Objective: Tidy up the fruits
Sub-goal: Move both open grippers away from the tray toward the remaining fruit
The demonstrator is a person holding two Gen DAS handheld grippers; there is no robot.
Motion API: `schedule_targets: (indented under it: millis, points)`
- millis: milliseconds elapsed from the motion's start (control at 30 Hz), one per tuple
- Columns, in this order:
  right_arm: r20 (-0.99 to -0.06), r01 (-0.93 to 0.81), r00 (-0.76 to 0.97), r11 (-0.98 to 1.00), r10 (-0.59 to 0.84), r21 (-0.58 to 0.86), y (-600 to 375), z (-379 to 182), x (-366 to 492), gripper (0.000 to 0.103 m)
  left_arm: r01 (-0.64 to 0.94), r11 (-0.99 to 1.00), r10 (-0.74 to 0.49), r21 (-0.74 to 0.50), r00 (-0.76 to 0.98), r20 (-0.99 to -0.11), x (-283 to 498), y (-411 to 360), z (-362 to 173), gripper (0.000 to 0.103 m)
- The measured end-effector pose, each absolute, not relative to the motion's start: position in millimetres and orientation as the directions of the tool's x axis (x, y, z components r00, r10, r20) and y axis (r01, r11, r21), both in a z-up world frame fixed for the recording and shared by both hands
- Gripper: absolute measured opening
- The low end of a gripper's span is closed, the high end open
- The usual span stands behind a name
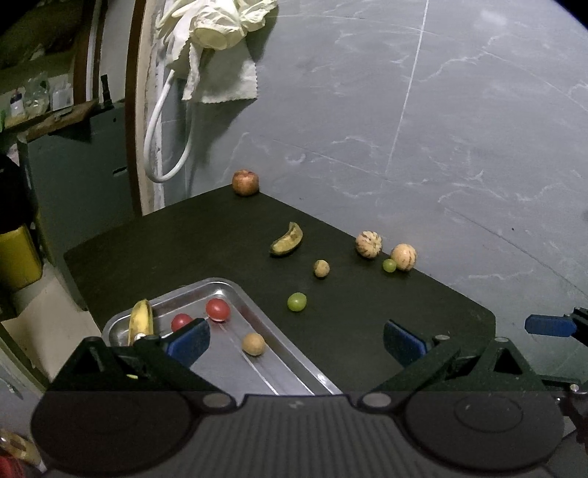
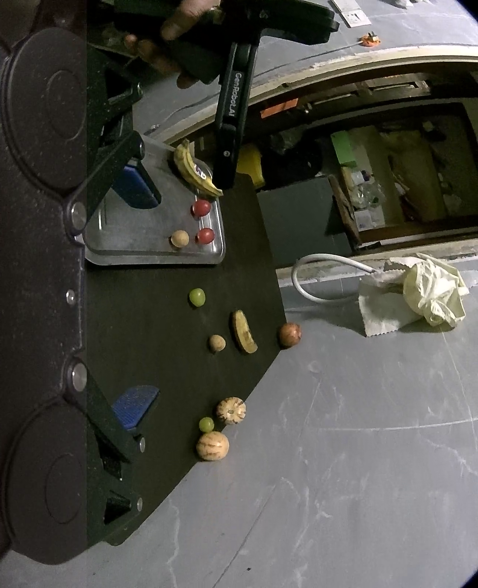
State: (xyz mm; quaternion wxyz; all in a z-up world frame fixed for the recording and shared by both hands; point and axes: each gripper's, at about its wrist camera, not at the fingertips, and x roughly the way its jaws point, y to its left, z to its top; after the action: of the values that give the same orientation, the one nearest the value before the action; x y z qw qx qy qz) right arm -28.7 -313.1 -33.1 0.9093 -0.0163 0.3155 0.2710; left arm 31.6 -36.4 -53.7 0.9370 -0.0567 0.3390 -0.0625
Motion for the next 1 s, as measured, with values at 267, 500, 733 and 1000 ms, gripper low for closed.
schedule_targets:
  millis: [267, 500, 733, 1000]
  points:
    - [-0.590, -0.473, 0.656, 0.866, 0.470, 0.164, -313, -39, -27, 0.102, 0.086, 0.987, -0.155, -0.138, 0.753, -0.640, 38, -33, -55, 0.102]
    - [-0.613, -0.422, 0.659, 0.889, 0.436, 0.179, -312, -48, -16, 0.102, 0.120, 0.983, -0.183, -0.140, 0.729, -0.660, 53, -29, -64, 0.103]
    - [-0.640, -0.372, 0.662, 0.912, 0.391, 0.172, -310, -55, 7, 0.102, 0.177, 0.974, -0.225, -0.141, 0.702, -0.676, 80, -33, -76, 0.102]
    - [-0.664, -0.296, 0.679, 0.945, 0.313, 0.142, -308, -62, 54, 0.102, 0.247, 0.957, -0.281, -0.152, 0.653, -0.703, 124, -49, -102, 0.102]
